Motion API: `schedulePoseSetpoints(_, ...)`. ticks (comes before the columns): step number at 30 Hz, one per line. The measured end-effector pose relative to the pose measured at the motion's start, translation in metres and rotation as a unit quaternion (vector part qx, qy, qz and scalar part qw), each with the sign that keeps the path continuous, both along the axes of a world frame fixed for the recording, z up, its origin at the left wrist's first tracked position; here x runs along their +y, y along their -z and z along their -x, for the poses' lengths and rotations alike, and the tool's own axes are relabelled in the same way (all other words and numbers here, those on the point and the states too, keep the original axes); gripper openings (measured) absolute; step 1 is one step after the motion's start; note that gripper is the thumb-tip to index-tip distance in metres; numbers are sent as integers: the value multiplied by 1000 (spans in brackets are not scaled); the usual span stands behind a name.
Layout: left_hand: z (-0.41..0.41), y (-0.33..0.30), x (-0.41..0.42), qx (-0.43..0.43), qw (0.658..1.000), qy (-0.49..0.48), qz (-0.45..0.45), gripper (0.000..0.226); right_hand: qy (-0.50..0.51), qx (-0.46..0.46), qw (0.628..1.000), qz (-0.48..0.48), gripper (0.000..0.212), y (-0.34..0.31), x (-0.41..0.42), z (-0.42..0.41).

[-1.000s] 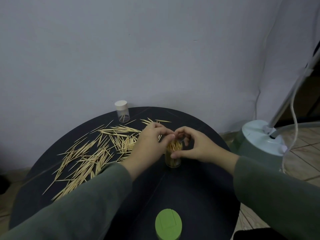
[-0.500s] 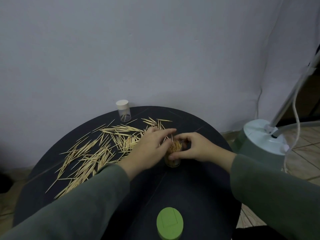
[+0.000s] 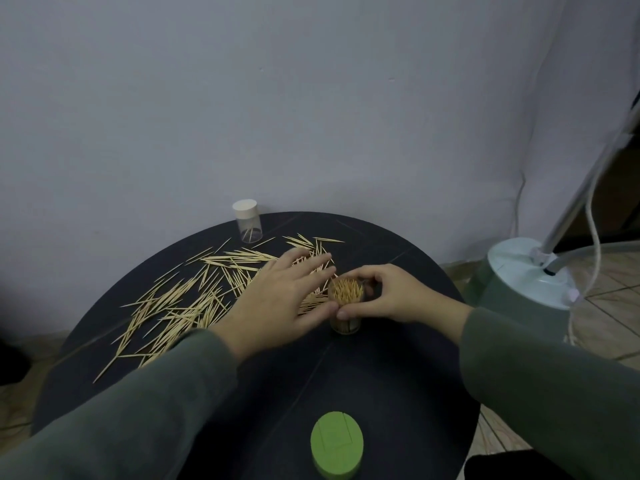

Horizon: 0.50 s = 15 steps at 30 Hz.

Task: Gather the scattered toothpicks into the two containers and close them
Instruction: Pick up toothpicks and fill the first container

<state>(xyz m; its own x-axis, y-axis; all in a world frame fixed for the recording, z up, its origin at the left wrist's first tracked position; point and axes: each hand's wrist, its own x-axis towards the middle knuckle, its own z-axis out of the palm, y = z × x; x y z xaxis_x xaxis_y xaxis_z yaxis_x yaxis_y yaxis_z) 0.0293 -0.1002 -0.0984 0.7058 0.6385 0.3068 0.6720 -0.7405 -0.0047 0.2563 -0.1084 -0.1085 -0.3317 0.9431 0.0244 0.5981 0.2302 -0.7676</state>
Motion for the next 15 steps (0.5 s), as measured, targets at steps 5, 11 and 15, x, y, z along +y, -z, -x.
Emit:
schedulePoseSetpoints(5, -7, 1, -6, 41, 999, 19, 11, 70, -2, -25, 999, -22, 43, 1, 1, 0)
schedulePoseSetpoints(11, -11, 1, -7, 47, 999, 19, -2, 70, -2, -27, 999, -27, 39, -1, -1, 2)
schedulePoseSetpoints(15, -8, 2, -5, 40, 999, 12, 0, 70, 5, -45, 999, -24, 49, 1, 1, 2)
